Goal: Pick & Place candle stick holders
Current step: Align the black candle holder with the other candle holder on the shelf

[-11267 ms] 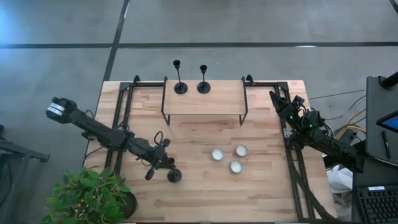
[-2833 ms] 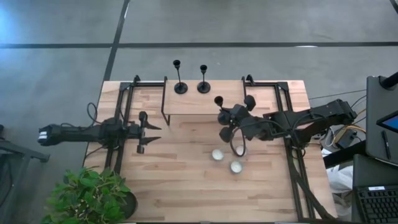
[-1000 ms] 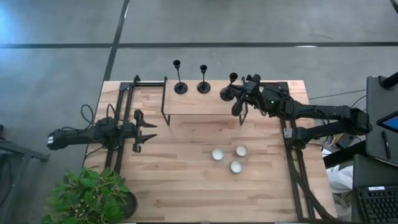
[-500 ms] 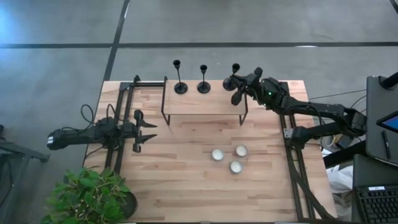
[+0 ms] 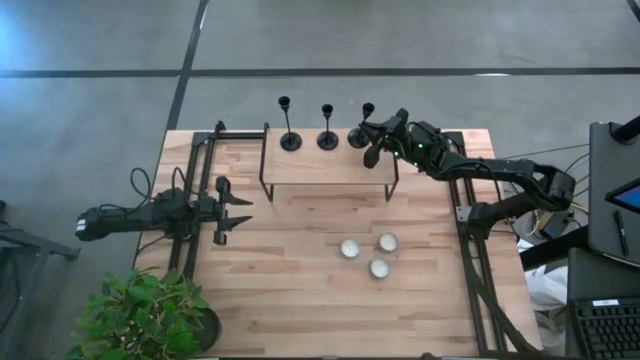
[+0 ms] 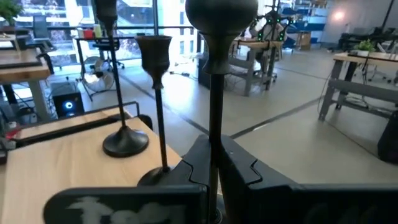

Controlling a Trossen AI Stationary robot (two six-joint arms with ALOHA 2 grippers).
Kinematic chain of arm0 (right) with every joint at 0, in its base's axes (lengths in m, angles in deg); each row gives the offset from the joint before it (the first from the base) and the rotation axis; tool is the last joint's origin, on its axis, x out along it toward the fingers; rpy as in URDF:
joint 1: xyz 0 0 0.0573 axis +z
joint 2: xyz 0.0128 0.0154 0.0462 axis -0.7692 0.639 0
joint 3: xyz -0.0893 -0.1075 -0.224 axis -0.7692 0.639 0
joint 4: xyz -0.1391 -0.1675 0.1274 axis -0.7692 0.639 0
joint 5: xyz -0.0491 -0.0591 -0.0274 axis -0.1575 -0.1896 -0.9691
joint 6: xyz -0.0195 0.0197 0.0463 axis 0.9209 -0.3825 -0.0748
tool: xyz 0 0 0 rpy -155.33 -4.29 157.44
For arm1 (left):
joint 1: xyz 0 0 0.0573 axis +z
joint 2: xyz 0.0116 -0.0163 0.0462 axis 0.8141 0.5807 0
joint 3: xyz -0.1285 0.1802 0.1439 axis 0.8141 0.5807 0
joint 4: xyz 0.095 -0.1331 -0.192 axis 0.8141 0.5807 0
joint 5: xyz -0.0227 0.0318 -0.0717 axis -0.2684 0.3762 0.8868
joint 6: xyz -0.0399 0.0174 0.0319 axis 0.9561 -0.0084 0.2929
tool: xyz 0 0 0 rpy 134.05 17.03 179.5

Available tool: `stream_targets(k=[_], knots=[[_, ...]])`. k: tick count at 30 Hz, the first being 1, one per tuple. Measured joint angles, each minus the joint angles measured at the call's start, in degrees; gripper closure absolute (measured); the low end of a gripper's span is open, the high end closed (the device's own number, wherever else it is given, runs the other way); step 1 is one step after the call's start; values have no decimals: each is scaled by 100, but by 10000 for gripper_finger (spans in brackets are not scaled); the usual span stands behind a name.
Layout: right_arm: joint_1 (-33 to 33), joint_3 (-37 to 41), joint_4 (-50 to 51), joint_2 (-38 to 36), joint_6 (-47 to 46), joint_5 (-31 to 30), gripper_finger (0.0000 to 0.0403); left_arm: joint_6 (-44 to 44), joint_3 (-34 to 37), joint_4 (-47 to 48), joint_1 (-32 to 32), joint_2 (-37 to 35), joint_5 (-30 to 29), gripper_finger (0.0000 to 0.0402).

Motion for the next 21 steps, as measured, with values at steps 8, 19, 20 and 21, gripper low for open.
stream_targets(k=[8, 19, 20, 21], knots=[[-206, 4, -35, 107, -61, 11, 394, 0, 0, 2, 0, 0, 0, 220], [-308, 8, 253, 97, -108, 13, 394, 0, -2, 4, 0, 0, 0, 220], [-312, 8, 255, 97, -104, 12, 394, 0, -2, 3, 0, 0, 0, 220], [-318, 8, 267, 97, -103, 11, 394, 0, -2, 2, -2, 0, 0, 220]])
